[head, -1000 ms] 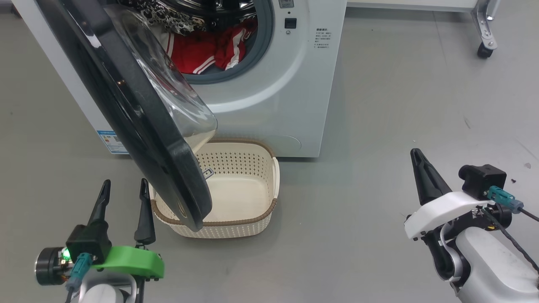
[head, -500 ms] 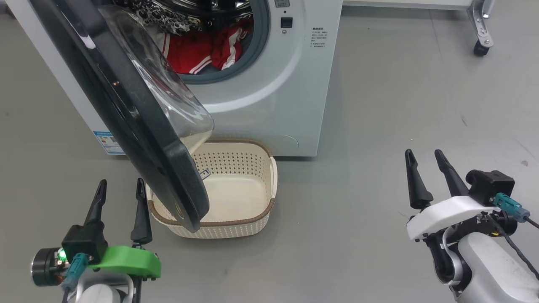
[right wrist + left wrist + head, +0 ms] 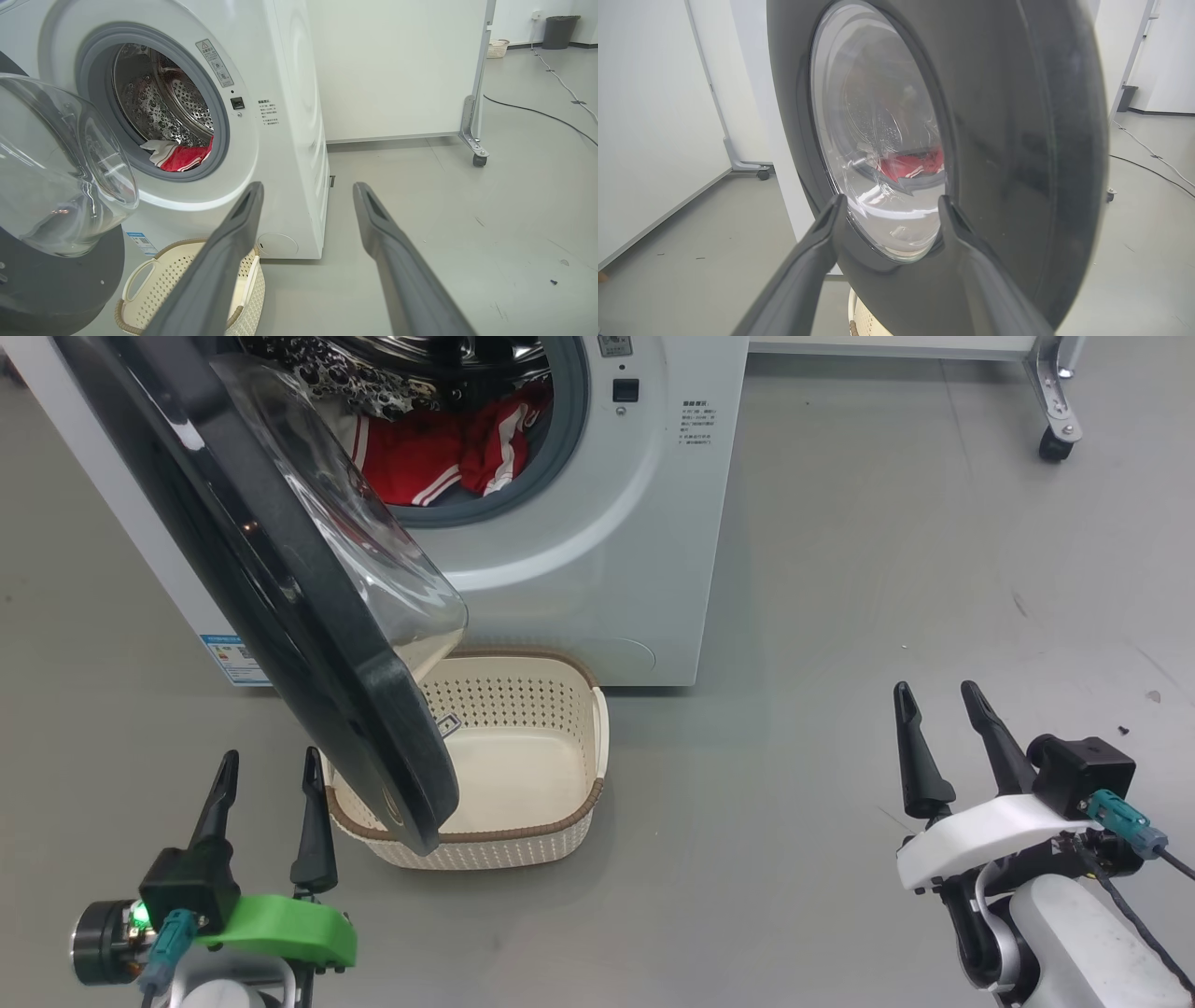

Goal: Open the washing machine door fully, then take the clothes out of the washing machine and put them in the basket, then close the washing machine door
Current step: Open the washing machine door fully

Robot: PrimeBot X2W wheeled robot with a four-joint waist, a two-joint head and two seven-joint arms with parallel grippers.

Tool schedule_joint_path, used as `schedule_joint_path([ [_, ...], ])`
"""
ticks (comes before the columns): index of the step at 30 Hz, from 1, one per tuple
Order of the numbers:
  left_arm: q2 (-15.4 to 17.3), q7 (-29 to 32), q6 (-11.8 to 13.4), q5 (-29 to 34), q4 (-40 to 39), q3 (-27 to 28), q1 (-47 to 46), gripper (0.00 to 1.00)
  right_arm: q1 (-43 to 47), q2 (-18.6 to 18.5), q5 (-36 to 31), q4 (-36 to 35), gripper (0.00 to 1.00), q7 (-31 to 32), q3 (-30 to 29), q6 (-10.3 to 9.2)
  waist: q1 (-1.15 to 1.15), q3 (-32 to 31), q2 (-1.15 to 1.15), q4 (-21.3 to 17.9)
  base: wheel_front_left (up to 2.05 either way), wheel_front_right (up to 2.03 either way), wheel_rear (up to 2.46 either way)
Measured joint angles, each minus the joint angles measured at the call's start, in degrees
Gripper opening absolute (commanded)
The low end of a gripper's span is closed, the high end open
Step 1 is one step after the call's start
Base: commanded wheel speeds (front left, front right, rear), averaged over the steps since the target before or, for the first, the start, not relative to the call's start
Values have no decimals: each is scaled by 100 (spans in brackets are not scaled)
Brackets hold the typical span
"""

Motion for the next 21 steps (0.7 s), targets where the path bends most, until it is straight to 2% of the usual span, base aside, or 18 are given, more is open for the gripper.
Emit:
schedule_joint_path([
  [21, -15, 0, -94, 93, 55, 11, 15, 100, 271, 90, -469, -136, 100, 0, -157, 151, 0, 3, 0, -30, 0, 0, 0],
])
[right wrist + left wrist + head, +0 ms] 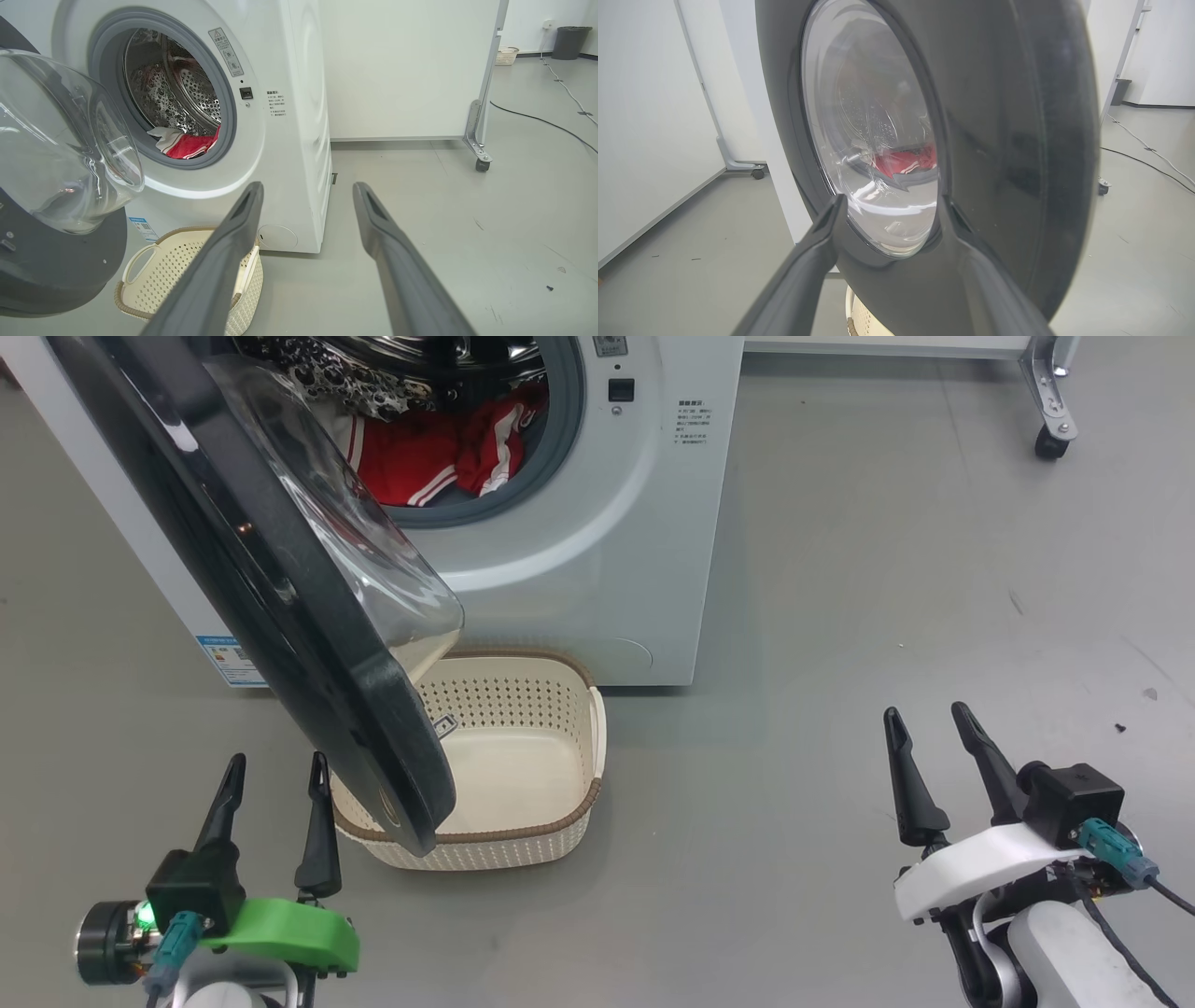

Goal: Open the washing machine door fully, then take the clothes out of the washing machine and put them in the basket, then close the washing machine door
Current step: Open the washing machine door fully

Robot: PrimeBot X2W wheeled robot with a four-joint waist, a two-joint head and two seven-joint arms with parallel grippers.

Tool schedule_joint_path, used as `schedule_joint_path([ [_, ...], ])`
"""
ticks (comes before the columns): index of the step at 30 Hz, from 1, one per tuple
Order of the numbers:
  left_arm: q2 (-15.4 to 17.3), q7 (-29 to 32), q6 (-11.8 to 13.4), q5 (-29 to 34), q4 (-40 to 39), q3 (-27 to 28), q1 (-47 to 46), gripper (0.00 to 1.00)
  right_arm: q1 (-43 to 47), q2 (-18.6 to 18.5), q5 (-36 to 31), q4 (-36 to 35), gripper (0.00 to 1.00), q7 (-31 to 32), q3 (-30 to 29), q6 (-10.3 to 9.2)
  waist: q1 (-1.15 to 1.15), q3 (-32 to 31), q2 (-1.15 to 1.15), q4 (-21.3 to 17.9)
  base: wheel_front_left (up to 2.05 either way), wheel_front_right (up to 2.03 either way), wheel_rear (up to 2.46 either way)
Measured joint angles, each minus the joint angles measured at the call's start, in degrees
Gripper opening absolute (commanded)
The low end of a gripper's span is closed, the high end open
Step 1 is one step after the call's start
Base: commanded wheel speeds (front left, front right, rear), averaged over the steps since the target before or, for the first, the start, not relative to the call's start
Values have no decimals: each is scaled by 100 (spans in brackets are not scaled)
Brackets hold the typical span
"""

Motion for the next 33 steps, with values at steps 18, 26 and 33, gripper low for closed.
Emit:
schedule_joint_path([
  [18, -11, 0, -49, 32, 16, 14, 0, 100, 162, 138, -245, -33, 100, 0, -229, 90, 0, 84, 0, -15, 0, 0, 0],
  [26, -15, 0, -55, 31, 31, 16, -1, 100, 169, 194, -298, -34, 100, 0, -309, 146, 0, 123, 0, -13, 0, 0, 0],
  [33, -18, 0, -76, 31, 37, 24, -1, 100, 170, 274, -349, -33, 100, 0, -369, 165, 0, 139, 0, -14, 0, 0, 0],
])
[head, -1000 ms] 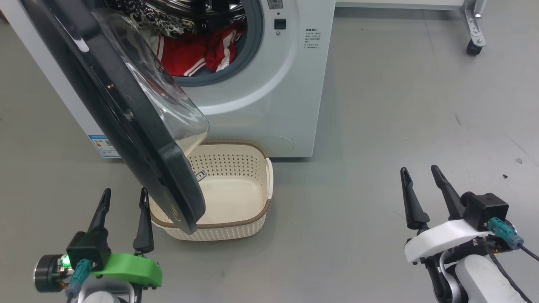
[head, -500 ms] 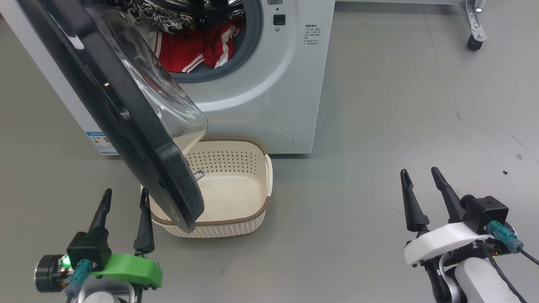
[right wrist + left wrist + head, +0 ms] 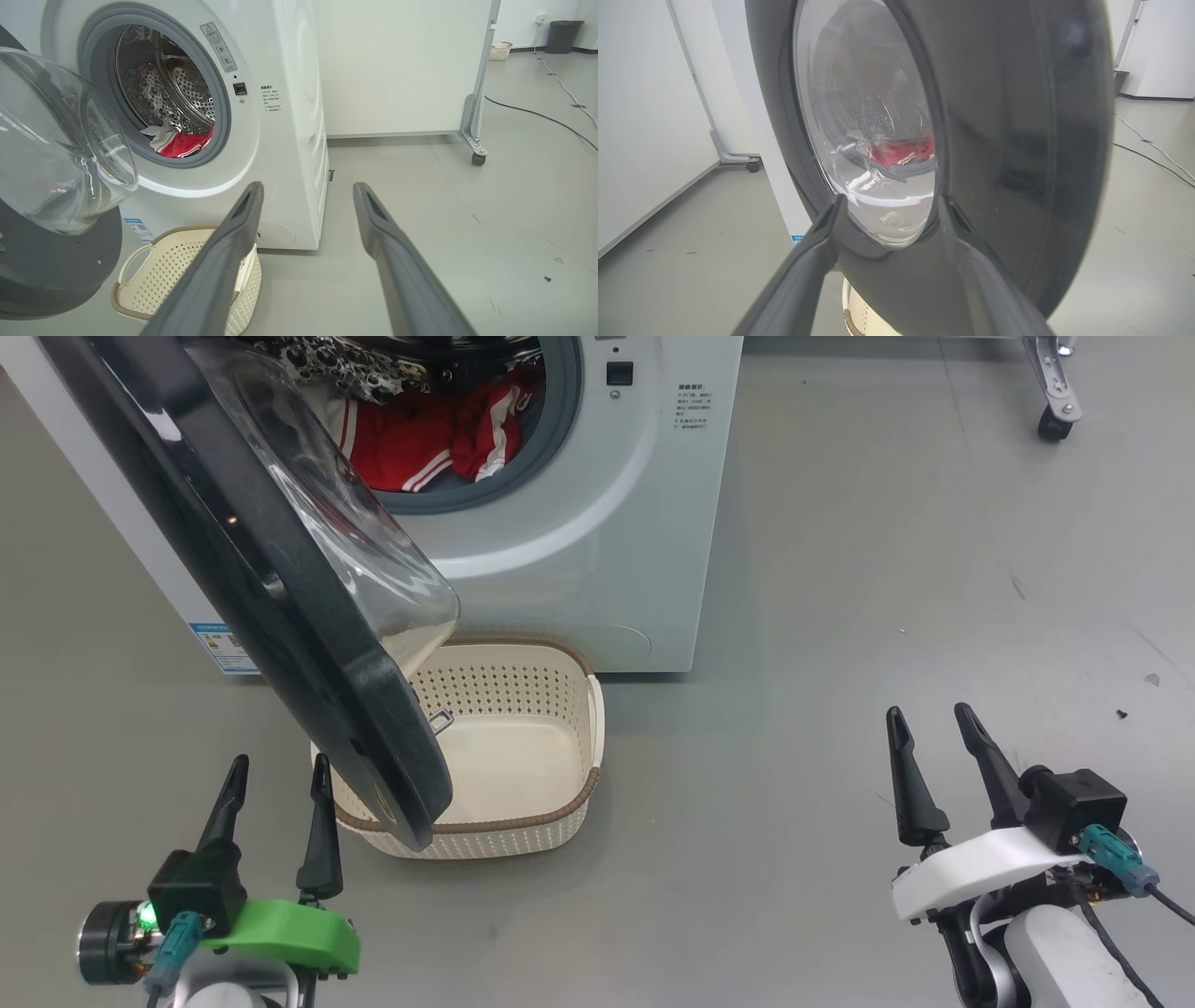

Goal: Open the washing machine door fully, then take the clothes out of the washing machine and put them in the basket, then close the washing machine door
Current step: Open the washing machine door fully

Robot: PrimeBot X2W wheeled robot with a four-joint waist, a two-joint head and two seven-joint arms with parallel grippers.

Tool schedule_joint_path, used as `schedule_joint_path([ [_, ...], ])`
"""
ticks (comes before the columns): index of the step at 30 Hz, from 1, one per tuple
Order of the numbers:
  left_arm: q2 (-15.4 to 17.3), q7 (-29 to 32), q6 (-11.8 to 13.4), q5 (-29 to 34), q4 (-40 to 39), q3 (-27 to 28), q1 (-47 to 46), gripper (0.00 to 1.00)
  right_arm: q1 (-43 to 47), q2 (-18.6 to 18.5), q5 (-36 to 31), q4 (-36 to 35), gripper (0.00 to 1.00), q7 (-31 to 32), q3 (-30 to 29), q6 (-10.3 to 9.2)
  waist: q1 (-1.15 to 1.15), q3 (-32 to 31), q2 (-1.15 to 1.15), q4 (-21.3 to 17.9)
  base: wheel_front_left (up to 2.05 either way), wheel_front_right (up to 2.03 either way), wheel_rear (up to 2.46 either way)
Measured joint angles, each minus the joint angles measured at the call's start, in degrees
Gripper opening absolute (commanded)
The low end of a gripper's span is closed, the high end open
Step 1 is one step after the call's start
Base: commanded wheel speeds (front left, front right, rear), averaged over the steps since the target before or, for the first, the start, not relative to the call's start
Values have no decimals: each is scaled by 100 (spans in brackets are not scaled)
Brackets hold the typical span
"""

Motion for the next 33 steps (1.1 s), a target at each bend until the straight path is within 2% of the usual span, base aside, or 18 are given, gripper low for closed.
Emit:
schedule_joint_path([
  [12, -2, 0, -32, 10, 11, 9, -2, 99, 4, 73, -69, 20, 100, 0, -126, 90, 0, 17, 0, -9, 0, 0, 0],
  [13, -3, 0, -35, 10, 21, 7, -2, 64, 4, 81, -89, 23, 100, 0, -133, 90, 0, 18, 0, -9, 0, 0, 0],
  [14, -3, -1, -52, 10, 35, 5, -2, 39, 5, 90, -98, 27, 100, 0, -140, 90, 0, 18, 0, -10, 0, 0, 0],
  [16, -4, 0, -76, 9, 79, 1, -2, 0, 7, 112, -109, 43, 100, 0, -154, 91, 0, 18, 0, -11, 0, 0, 0],
  [33, -19, 0, -108, -167, 136, 164, -4, 0, 18, 227, -260, 132, 100, 0, -258, 199, 0, 4, 0, -4, 0, 0, 0],
])
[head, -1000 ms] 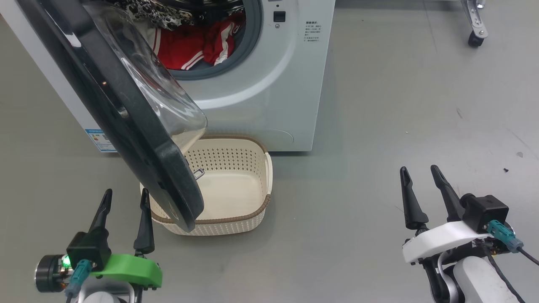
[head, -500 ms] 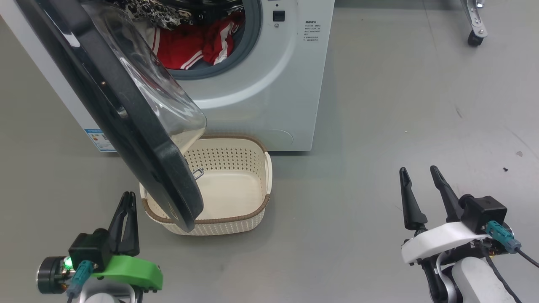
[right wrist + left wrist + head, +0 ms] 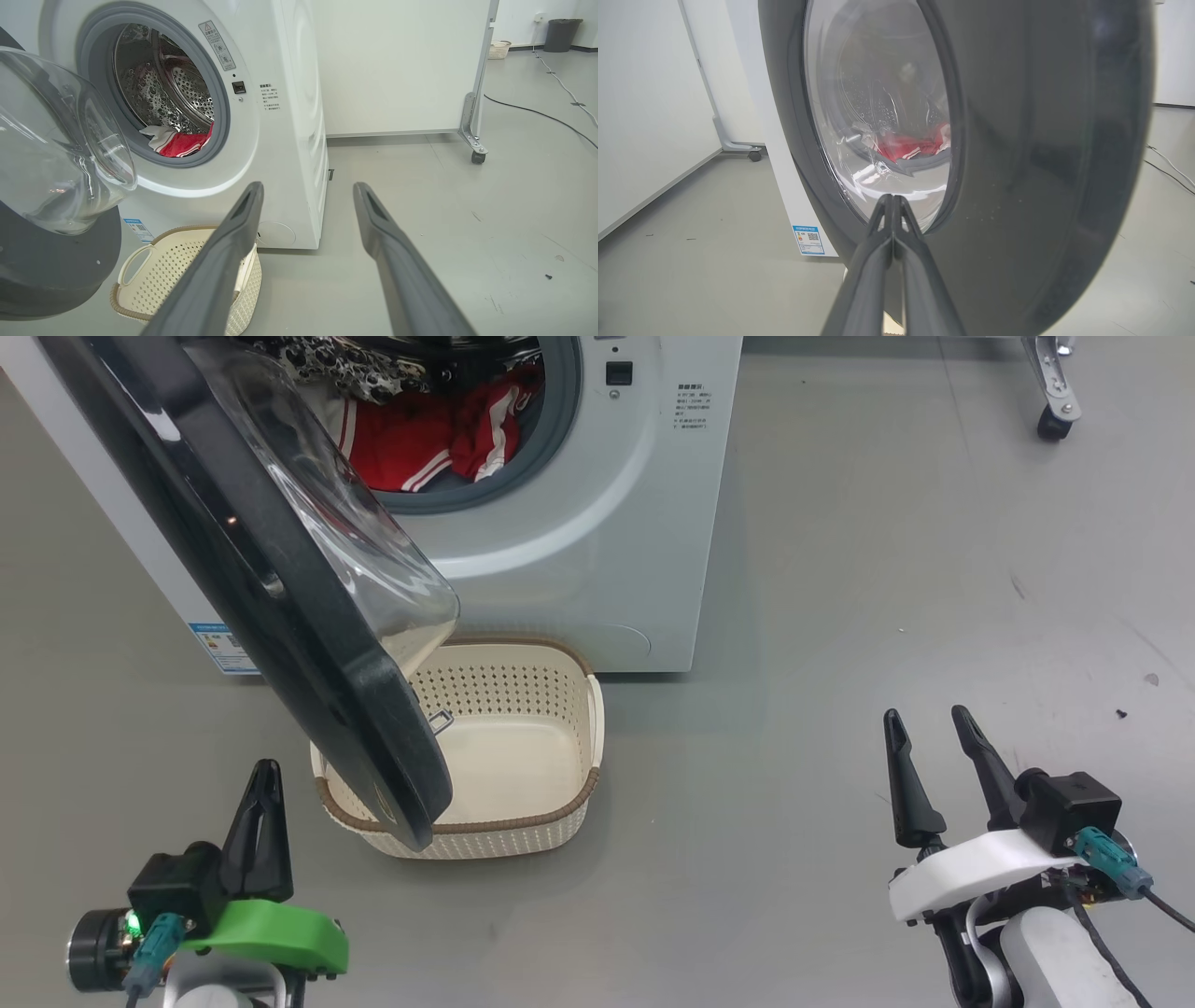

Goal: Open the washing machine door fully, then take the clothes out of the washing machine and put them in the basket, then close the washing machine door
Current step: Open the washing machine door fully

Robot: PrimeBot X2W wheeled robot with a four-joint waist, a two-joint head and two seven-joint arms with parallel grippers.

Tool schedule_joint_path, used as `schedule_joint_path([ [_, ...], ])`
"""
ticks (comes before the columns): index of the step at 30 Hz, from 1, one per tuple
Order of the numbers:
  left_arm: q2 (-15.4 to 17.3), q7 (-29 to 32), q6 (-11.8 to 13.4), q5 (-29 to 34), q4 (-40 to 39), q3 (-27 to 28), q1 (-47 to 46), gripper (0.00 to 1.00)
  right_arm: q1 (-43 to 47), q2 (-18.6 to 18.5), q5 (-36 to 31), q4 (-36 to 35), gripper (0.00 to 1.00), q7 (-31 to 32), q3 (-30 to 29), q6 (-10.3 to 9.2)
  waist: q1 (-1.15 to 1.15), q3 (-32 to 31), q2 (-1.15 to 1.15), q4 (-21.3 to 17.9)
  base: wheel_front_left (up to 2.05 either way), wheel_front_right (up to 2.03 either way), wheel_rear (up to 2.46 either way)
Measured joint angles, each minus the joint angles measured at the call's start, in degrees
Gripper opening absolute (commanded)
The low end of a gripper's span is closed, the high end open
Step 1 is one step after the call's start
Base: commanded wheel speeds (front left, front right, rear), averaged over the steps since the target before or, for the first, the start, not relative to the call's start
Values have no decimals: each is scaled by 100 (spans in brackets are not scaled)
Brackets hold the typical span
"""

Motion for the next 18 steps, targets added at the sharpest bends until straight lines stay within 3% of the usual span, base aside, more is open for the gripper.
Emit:
schedule_joint_path([
  [18, -4, -2, -1, 37, -872, 299, -511, 0, 10, 148, -98, 124, 100, 0, -82, 109, 0, -87, 0, -10, 0, 0, 0],
])
